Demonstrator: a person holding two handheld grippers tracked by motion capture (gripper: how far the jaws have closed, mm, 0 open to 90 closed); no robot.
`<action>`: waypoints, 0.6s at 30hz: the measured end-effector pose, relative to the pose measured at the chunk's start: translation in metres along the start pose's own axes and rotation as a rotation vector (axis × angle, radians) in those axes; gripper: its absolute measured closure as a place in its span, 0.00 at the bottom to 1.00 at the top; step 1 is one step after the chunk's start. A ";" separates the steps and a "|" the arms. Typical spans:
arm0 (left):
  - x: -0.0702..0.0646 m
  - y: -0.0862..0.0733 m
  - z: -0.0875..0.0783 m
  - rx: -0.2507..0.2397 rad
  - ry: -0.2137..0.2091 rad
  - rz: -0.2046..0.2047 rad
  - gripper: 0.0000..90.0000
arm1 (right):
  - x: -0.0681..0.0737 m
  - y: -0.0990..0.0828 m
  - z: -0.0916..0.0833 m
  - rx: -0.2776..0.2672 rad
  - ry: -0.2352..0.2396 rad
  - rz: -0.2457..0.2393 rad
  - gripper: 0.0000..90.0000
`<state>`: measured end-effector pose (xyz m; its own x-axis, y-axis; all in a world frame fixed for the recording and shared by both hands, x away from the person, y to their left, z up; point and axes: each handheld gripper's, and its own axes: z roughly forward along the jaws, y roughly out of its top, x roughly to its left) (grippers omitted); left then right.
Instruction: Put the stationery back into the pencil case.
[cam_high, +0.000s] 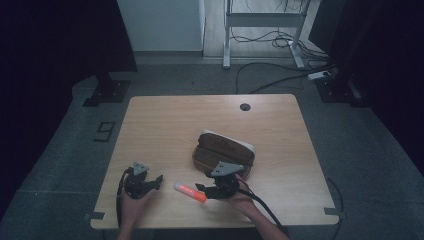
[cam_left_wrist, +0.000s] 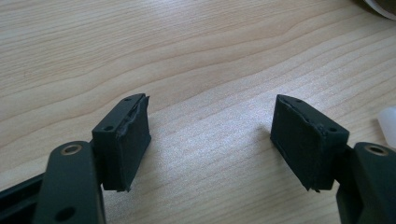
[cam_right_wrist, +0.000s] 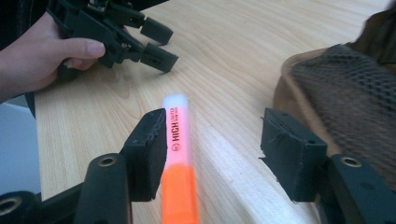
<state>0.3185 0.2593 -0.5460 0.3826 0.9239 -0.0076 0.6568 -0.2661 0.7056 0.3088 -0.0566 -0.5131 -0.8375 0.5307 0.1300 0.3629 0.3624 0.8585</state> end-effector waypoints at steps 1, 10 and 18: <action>0.000 0.000 0.000 0.000 0.000 0.000 0.31 | 0.001 0.000 0.002 0.005 0.005 0.000 0.46; 0.000 0.000 0.000 0.000 -0.001 0.000 0.31 | 0.010 -0.001 0.022 0.039 0.027 -0.017 0.49; 0.000 0.000 0.000 0.000 -0.001 0.000 0.31 | 0.016 -0.008 0.030 0.086 0.037 -0.037 0.52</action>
<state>0.3185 0.2594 -0.5460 0.3831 0.9237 -0.0086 0.6570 -0.2659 0.7055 0.3046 -0.0281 -0.5329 -0.8647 0.4881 0.1185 0.3640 0.4465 0.8174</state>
